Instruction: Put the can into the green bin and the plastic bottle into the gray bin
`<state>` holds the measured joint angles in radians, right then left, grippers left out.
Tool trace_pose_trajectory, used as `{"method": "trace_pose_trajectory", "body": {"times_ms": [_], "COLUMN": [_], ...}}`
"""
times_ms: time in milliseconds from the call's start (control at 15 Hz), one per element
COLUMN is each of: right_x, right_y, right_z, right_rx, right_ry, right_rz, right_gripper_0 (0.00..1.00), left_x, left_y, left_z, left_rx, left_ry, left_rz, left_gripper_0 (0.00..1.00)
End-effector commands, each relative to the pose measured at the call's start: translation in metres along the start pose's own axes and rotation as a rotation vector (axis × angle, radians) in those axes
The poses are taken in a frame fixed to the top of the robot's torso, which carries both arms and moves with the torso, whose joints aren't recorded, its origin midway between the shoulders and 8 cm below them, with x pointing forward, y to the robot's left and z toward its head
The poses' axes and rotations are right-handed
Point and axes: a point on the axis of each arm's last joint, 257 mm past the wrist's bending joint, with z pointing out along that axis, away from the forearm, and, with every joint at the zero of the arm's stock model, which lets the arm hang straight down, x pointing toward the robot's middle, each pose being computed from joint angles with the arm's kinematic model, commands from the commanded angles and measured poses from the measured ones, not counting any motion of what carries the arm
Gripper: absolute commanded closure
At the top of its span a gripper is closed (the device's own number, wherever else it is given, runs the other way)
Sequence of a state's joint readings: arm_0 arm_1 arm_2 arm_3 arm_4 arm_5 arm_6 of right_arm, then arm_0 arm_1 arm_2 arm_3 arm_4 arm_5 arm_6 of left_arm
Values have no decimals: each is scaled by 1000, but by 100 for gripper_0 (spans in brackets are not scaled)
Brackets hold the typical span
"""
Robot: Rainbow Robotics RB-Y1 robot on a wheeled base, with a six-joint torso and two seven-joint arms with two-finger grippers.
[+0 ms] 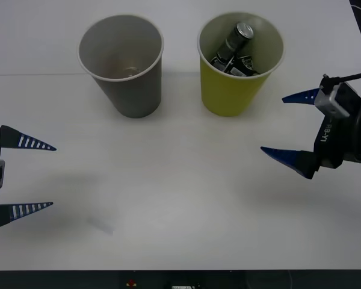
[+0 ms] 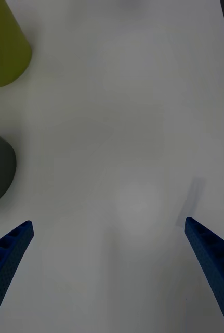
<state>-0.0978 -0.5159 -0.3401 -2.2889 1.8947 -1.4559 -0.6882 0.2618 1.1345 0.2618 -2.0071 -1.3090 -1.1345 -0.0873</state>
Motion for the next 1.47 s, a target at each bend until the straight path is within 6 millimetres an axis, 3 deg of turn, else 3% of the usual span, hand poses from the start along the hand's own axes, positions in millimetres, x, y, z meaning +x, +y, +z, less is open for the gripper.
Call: {"method": "trace_pose_trajectory", "body": {"times_ms": [67,600,1467], "right_x": [23,78,116], "right_y": [7,21,24], "right_z": [-5,-32,-71], "right_rx": [-3,-55,-104], "right_ry": [37,177,310], "right_rz": [-55,-199,-250], "right_gripper_0": [0,0,0], "left_x": [0,0,0], "left_y": [0,0,0], "left_z": [0,0,0], "left_rx": [0,0,0], "left_ry": [0,0,0], "left_rz": [0,0,0], "left_gripper_0": [0,0,0]}}
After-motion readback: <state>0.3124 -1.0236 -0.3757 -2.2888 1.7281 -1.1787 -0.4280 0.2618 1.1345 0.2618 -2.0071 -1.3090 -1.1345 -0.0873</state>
